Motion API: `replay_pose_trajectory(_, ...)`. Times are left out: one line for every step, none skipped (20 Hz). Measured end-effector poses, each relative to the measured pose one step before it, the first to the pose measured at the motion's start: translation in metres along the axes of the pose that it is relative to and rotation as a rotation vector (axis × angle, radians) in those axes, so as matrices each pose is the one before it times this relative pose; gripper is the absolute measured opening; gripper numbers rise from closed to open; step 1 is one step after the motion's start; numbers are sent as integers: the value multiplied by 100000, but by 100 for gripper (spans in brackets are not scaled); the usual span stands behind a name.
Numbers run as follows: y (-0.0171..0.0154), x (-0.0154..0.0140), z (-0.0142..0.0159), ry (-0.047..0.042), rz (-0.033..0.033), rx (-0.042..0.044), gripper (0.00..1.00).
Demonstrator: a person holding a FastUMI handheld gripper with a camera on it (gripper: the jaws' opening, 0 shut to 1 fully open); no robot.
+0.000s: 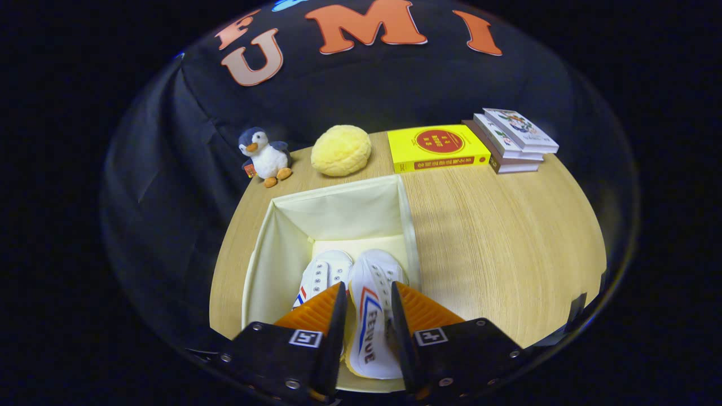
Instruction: Open the storage box then place both shoes into the box .Put the left shoe in first, then the right shoe, with the right side of both shoes facing outward in a uniform manner.
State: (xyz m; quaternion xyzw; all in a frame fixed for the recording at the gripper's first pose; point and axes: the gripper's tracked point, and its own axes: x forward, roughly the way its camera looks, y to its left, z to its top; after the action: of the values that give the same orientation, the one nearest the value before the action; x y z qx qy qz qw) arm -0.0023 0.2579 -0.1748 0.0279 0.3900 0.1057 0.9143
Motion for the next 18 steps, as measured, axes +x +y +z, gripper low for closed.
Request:
replay_pose_trajectory(-227, -481, 765, -2260, -724, -1597, 57)
replay_pose_trajectory(-334, -502, 827, -2409, -923, -630, 77)
replay_pose_trajectory(-273, -497, 715, -2134, -434, -359, 82)
replay_pose_trajectory(-367, -508, 605, -1738, -557, 309, 91)
replay_pose_trajectory(-328, -609, 638, -1729, -352, 349, 95)
replay_pose_trajectory(-624, -622, 763, -2026, -535, -311, 96)
replay_pose_trajectory(-497, -595, 744, -2143, -685, -651, 98)
replay_pose_trajectory(-503, -628, 832, -2131, -302, -451, 98)
replay_pose_trajectory(-231, -566, 791, -2280, 190, 6, 99)
replay_pose_trajectory(-377, -632, 875, -2081, 252, 388, 98)
replay_pose_trajectory(-508, -669, 904, -2365, -67, 168, 98)
replay_pose_trajectory(-483, -727, 1002, -2531, -256, -149, 98)
replay_pose_trajectory(-685, -655, 956, -2535, -541, -404, 98)
replay_pose_trajectory(-615, -591, 895, -2585, -577, -631, 98)
replay_pose_trajectory(-744, -563, 1021, -2753, -617, -675, 98)
replay_pose_trajectory(-738, -1377, 1153, -2812, -150, -892, 98)
replay_pose_trajectory(-670, -558, 801, -2172, -71, -718, 98)
replay_pose_trajectory(-888, -638, 795, -2010, -548, -91, 98)
